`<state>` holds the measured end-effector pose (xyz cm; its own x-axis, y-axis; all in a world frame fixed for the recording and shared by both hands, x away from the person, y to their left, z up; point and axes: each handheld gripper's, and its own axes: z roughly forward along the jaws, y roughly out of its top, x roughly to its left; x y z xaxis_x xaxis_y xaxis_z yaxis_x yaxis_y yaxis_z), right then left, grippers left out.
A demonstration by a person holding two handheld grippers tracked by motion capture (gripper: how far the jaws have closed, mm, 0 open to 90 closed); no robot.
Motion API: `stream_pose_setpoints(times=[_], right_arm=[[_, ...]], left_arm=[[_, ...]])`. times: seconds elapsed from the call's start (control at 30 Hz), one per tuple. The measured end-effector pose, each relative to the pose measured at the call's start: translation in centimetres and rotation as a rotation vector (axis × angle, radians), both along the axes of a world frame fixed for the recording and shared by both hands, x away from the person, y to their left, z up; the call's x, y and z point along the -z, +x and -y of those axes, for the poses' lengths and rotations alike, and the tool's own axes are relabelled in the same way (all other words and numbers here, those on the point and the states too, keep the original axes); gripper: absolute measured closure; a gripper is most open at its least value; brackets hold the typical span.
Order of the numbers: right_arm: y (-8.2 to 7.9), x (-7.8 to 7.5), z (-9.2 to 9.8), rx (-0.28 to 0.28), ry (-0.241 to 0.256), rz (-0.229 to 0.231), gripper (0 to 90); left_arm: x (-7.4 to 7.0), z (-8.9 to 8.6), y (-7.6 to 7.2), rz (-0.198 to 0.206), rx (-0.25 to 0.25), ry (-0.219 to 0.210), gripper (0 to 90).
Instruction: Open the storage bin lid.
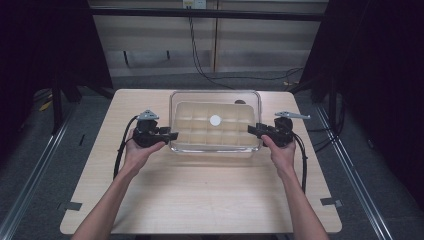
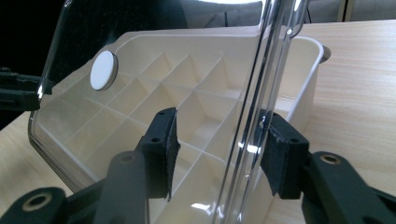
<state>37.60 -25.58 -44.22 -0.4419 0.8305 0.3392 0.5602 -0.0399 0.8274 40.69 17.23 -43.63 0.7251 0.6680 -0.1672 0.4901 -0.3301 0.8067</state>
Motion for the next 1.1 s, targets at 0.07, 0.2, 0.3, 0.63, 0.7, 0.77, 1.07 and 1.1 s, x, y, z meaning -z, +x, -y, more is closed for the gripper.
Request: stream_pose_setpoints(times=[0.07, 0.2, 0.3, 0.63, 0.7, 0.77, 1.07, 1.1], right_arm=[[-0.1, 0.0, 0.1, 0.003, 0.008, 0.002, 52.7], [-0.4, 0.0, 0.1, 0.006, 0.019, 0.001, 55.1], [-0.7, -0.1, 0.2, 0.001, 0.027, 0.003, 56.6], [-1.5, -0.7, 0.7, 0.006, 0.055, 0.022, 62.2], [-1.7, -0.7, 0.7, 0.003, 0.060, 0.025, 63.3], [-1.8, -0.7, 0.8, 0.001, 0.061, 0.027, 63.6], [-2.1, -0.7, 0.4, -0.012, 0.069, 0.030, 64.7], [-2.1, -0.7, 0.4, -0.012, 0.069, 0.030, 64.7]], left_arm=[[0.0, -0.1, -0.1, 0.001, 0.007, 0.000, 55.9], [0.0, -0.3, -0.2, 0.005, 0.006, -0.007, 58.0], [0.1, -0.4, -0.4, 0.008, 0.006, -0.013, 59.1], [-0.2, -0.6, -1.2, 0.039, 0.023, -0.005, 68.5], [-0.1, -0.7, -1.3, 0.036, 0.025, -0.011, 69.7], [-0.1, -0.8, -1.4, 0.038, 0.023, -0.012, 70.7], [-0.4, -1.5, -1.8, 0.050, 0.012, -0.027, 73.1], [-0.4, -1.5, -1.8, 0.050, 0.012, -0.027, 73.1]])
